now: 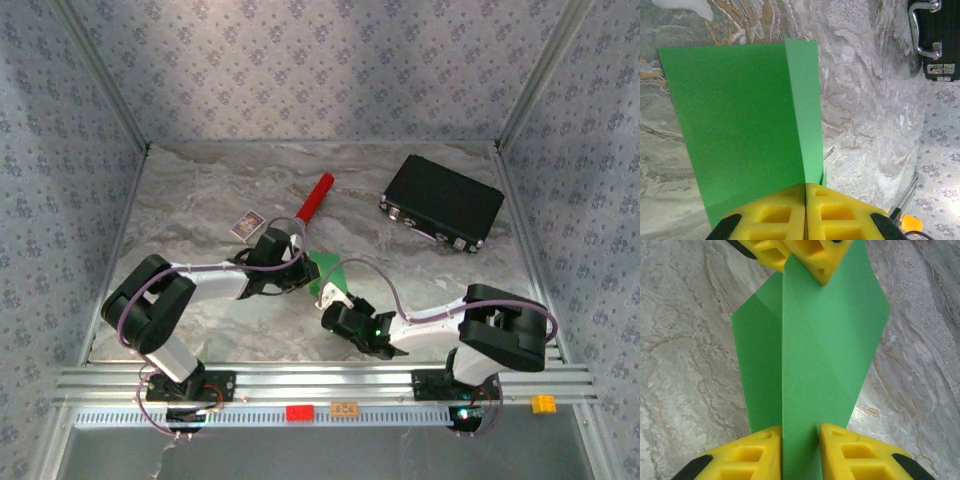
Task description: Fold a paper plane with a square sheet of paper (pick it up from the middle)
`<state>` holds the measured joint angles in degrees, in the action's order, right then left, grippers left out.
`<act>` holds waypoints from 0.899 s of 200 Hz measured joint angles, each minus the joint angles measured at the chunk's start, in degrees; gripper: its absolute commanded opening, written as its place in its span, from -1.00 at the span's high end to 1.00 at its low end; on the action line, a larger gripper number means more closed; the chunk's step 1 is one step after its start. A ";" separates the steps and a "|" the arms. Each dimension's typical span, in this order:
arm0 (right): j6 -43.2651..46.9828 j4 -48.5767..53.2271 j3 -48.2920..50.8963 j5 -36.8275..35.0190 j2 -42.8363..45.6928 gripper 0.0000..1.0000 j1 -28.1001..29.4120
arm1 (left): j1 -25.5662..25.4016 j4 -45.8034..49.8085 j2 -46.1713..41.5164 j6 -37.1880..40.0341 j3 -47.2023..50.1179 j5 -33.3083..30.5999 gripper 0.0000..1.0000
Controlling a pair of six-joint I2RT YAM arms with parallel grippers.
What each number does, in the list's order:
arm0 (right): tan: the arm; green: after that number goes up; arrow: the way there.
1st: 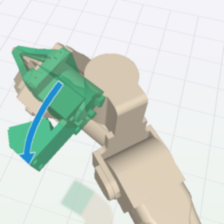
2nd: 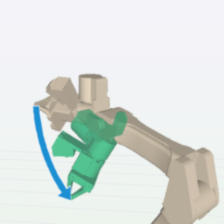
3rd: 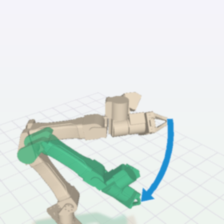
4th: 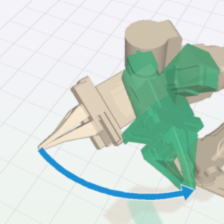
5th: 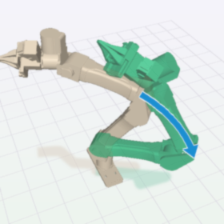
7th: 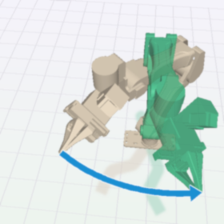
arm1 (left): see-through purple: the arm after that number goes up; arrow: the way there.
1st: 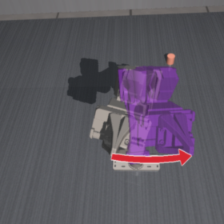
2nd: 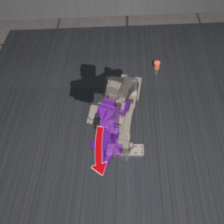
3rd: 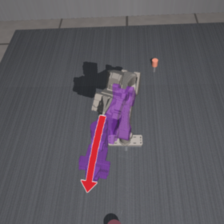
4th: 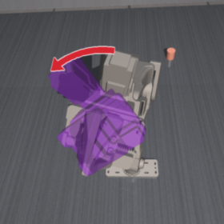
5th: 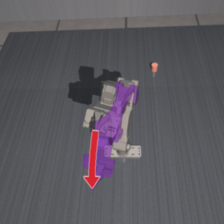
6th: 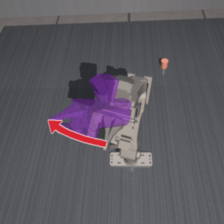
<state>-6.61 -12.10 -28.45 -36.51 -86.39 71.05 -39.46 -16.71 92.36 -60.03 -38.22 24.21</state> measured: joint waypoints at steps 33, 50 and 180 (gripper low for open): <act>-0.04 0.00 0.00 0.02 0.02 0.57 0.00 | -0.04 0.20 0.00 0.17 -0.33 0.00 0.84; -0.37 0.00 0.00 0.04 0.02 0.60 -0.02 | -0.04 0.22 0.00 0.35 -0.39 0.00 0.84; -3.87 -0.59 0.07 4.57 0.02 0.83 -1.81 | -0.04 4.28 -2.58 1.66 -0.68 -2.23 -0.29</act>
<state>-10.48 -12.69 -28.38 -31.94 -86.37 69.23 -39.51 -12.43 89.78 -58.37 -38.89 21.98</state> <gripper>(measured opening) 0.091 0.587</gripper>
